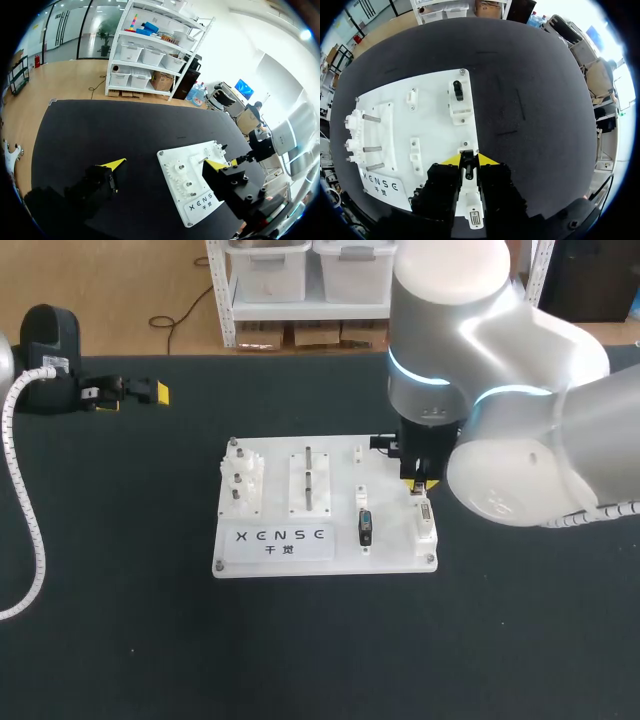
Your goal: Insert the USB connector, Ethernet cable, and multi-pin plug into their matching sockets one by one.
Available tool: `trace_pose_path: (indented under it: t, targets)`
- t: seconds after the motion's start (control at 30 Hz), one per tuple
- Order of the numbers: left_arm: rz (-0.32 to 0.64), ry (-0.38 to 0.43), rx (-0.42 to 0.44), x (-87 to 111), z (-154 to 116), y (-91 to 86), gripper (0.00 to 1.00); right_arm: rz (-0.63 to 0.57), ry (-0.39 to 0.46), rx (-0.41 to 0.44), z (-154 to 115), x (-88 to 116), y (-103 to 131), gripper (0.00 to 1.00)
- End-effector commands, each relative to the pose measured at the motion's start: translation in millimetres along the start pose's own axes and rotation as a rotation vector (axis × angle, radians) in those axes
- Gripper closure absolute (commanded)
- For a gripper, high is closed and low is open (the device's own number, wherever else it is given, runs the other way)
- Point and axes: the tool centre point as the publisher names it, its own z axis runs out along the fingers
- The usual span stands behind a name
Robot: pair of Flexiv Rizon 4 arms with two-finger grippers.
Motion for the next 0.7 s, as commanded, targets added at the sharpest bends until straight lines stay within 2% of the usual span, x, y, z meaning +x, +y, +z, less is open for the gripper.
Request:
trace_pose_path:
  t: [0.03, 0.7]
  targets:
    - [0.000, 0.000, 0.000, 0.0, 0.0, 0.0, 0.00, 0.004, 0.003, 0.007, 3.2, 0.4, -0.6, 1.00]
    - [0.000, 0.000, 0.000, 0.0, 0.0, 0.0, 0.00, 0.027, 0.010, 0.004, 5.2, 4.5, 1.4, 1.00]
